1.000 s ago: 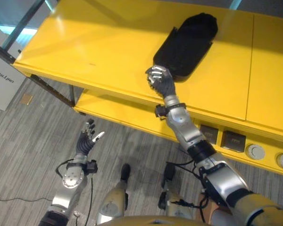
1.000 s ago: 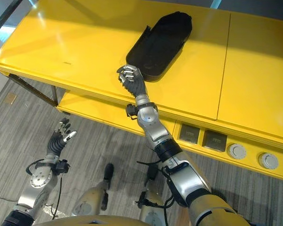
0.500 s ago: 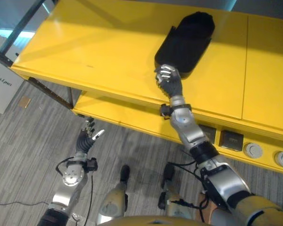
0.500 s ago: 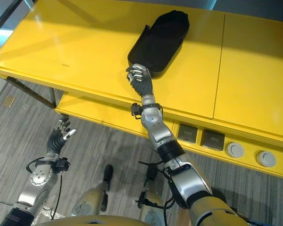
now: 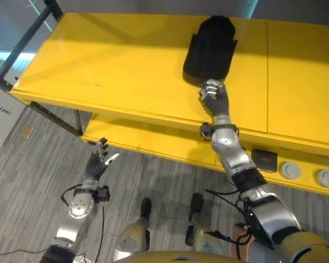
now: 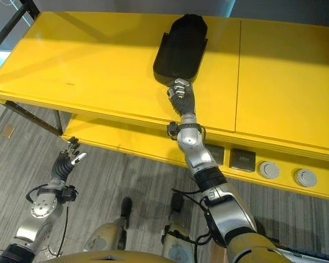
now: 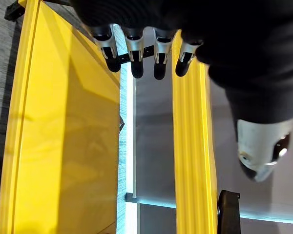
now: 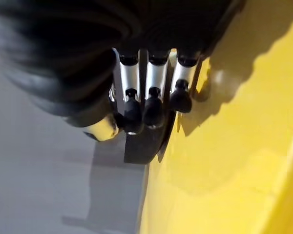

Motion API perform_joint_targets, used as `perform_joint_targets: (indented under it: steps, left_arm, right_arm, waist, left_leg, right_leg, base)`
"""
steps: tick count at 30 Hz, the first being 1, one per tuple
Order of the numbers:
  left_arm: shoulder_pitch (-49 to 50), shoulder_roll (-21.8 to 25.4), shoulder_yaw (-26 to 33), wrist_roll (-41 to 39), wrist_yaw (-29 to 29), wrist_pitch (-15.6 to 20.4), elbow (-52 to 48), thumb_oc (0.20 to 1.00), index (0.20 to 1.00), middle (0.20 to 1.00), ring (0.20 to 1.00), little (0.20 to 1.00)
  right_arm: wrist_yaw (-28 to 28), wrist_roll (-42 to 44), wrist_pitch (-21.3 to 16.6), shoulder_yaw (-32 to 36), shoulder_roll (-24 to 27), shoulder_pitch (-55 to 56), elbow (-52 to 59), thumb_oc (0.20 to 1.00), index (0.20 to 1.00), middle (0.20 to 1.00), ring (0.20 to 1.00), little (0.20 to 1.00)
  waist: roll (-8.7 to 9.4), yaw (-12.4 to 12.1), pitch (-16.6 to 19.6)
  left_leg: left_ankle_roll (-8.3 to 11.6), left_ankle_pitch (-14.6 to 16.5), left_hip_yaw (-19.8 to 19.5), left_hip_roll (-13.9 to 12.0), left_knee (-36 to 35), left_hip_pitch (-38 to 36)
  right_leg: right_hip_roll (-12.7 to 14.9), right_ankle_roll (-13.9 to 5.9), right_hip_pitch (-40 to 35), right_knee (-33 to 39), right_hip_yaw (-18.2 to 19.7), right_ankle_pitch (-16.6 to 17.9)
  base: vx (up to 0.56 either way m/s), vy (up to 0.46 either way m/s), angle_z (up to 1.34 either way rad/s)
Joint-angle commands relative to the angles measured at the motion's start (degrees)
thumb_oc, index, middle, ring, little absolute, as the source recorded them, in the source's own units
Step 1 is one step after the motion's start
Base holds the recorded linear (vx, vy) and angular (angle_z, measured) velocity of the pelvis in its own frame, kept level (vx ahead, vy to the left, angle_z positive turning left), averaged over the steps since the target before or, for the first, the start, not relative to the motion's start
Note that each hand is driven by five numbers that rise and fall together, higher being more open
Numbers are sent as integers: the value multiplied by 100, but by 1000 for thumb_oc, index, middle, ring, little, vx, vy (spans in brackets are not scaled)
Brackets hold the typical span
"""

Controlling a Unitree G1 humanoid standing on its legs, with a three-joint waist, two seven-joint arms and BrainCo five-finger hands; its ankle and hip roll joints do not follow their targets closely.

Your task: Move parts from the plastic box to the shelf.

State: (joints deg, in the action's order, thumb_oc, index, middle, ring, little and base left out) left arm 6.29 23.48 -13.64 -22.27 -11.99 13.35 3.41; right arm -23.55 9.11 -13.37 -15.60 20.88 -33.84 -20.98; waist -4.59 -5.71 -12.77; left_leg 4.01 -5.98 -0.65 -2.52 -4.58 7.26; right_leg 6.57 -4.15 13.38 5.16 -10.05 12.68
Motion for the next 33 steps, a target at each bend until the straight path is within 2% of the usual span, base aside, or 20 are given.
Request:
perform_joint_targets:
  steps: [1, 5, 6, 7, 8, 9, 10, 15, 16, 18, 23, 26, 27, 28, 29, 32, 33]
  left_arm:
    - [-65, 127, 111, 260, 7, 150, -276, 1000, 1000, 1000, 1000, 1000]
    - [8, 78, 330, 614, -34, 153, -388, 1000, 1000, 1000, 1000, 1000]
    - [46, 57, 406, 807, -40, 184, -451, 1000, 1000, 1000, 1000, 1000]
    - [46, 57, 406, 807, -40, 184, -451, 1000, 1000, 1000, 1000, 1000]
    - [60, 62, 447, 915, -63, 217, -502, 1000, 1000, 1000, 1000, 1000]
    - [74, 62, 437, 919, -65, 217, -506, 1000, 1000, 1000, 1000, 1000]
    - [73, 64, 509, 1089, -70, 284, -581, 1000, 1000, 1000, 1000, 1000]
    - [26, 76, 546, 1479, 27, 374, -735, 1000, 1000, 1000, 1000, 1000]
    - [3, 65, 544, 1588, 39, 390, -748, 1000, 1000, 1000, 1000, 1000]
    - [-12, 55, 537, 1609, 34, 399, -739, 1000, 1000, 1000, 1000, 1000]
    - [-110, 0, 508, 1705, 51, 394, -665, 1000, 1000, 1000, 1000, 1000]
    - [-233, 12, 484, 1784, 16, 418, -665, 1000, 1000, 1000, 1000, 1000]
    - [-420, 58, 470, 1834, -37, 440, -659, 1000, 1000, 1000, 1000, 1000]
    - [-431, 61, 474, 1836, -39, 443, -651, 1000, 1000, 1000, 1000, 1000]
    - [-459, 96, 502, 1868, -56, 451, -660, 1000, 1000, 1000, 1000, 1000]
    - [-462, 126, 559, 1928, -6, 449, -668, 1000, 1000, 1000, 1000, 1000]
    - [-447, 121, 598, 1901, -15, 443, -703, 1000, 1000, 1000, 1000, 1000]
  right_arm:
    - [457, 137, -313, -106, -20, 402, 728, 200, 200, 200, 200, 200]
    - [1080, 358, -594, 110, 205, 1559, 1996, 200, 200, 200, 200, 200]
    - [1364, 430, -708, 273, 333, 2150, 2530, 482, 482, 482, 482, 482]
    - [1364, 430, -708, 273, 333, 2150, 2530, 482, 482, 482, 482, 482]
    - [1494, 498, -756, 373, 372, 2441, 2724, 931, 931, 931, 931, 931]
    - [1504, 504, -744, 386, 375, 2477, 2754, 1000, 1000, 1000, 1000, 1000]
    - [1715, 509, -780, 571, 492, 2969, 3011, 1000, 1000, 1000, 1000, 1000]
    - [1854, 82, -687, 1107, 848, 3733, 3028, 1000, 1000, 1000, 1000, 1000]
    - [1834, -67, -658, 1313, 902, 3909, 3009, 1000, 1000, 1000, 1000, 1000]
    - [1811, -110, -659, 1403, 908, 3964, 3014, 1000, 1000, 1000, 1000, 1000]
    - [1645, -442, -629, 1781, 734, 4309, 3052, 1000, 1000, 1000, 1000, 1000]
    - [1587, -539, -645, 1875, 620, 4398, 3113, 1000, 1000, 1000, 1000, 1000]
    - [1543, -595, -671, 1833, 562, 4306, 3089, 1000, 1000, 1000, 1000, 1000]
    - [1542, -596, -669, 1832, 558, 4296, 3089, 1000, 1000, 1000, 1000, 1000]
    - [1518, -624, -678, 1828, 536, 4287, 3105, 1000, 1000, 1000, 1000, 1000]
    - [1544, -670, -677, 1891, 414, 4444, 3121, 1000, 1000, 1000, 1000, 1000]
    - [1528, -683, -679, 1882, 399, 4452, 3111, 1000, 1000, 1000, 1000, 1000]
  waist:
    - [127, 17, 164]
    - [251, 258, 330]
    - [325, 390, 448]
    - [325, 390, 448]
    - [364, 468, 516]
    - [365, 455, 521]
    - [445, 628, 651]
    - [613, 924, 938]
    - [664, 1045, 1015]
    - [680, 1076, 1033]
    - [748, 1417, 1061]
    - [748, 1602, 921]
    - [741, 1665, 746]
    - [755, 1648, 745]
    - [750, 1648, 703]
    - [705, 1691, 627]
    - [679, 1661, 611]
  left_leg:
    - [-134, 600, -44, 113, -42, -10]
    - [-137, 688, 47, 78, -42, -199]
    - [-144, 745, 106, 70, -42, -339]
    - [-144, 745, 106, 70, -42, -339]
    - [-153, 776, 150, 67, -42, -407]
    - [-154, 781, 157, 68, -42, -420]
    - [-184, 847, 273, 69, -42, -585]
    - [-243, 1025, 595, 40, -42, -990]
    - [-282, 1098, 748, 33, -42, -1124]
    - [-307, 1125, 844, 33, -42, -1177]
    - [-459, 1265, 1322, 90, -42, -1445]
    - [-558, 1317, 1563, 126, -39, -1584]
    - [-608, 1367, 1834, 137, 7, -1657]
    - [-601, 1335, 1857, 142, -1, -1644]
    - [-615, 1368, 2009, 136, 27, -1665]
    - [-628, 1486, 2457, 112, 137, -1771]
    - [-625, 1516, 2612, 83, 202, -1766]
  right_leg:
    - [80, -291, -848, -16, 2, -1117]
    - [99, -331, -984, -16, 29, -1137]
    - [106, -355, -1080, -16, 63, -1148]
    - [106, -355, -1080, -16, 63, -1148]
    - [113, -371, -1134, -16, 100, -1149]
    - [115, -373, -1144, -16, 106, -1152]
    - [132, -403, -1220, -31, 191, -1141]
    - [142, -478, -1338, -84, 541, -1101]
    - [135, -511, -1345, -104, 715, -1079]
    - [132, -536, -1327, -120, 824, -1066]
    - [127, -679, -1141, -319, 1423, -956]
    - [56, -771, -944, -625, 1709, -922]
    - [67, -902, -674, -890, 1622, -761]
    - [65, -895, -648, -889, 1647, -734]
    - [129, -907, -588, -913, 1472, -719]
    - [422, -830, -469, -992, 658, -658]
    - [562, -785, -433, -995, 257, -655]
  base:
    - [4, 22, 4]
    - [24, 44, -5]
    - [38, 69, 5]
    - [46, 74, -3]
    - [16, 30, -15]
    - [39, 95, -29]
    - [22, 102, -43]
    - [37, 101, -46]
    - [13, 69, -72]
    - [-19, 65, -64]
    - [-28, 86, -52]
    - [-76, 89, -53]
    - [-132, 69, -76]
    - [-120, 50, -100]
    - [-55, 16, -122]
    - [-46, 18, -126]
    - [5, 4, -86]
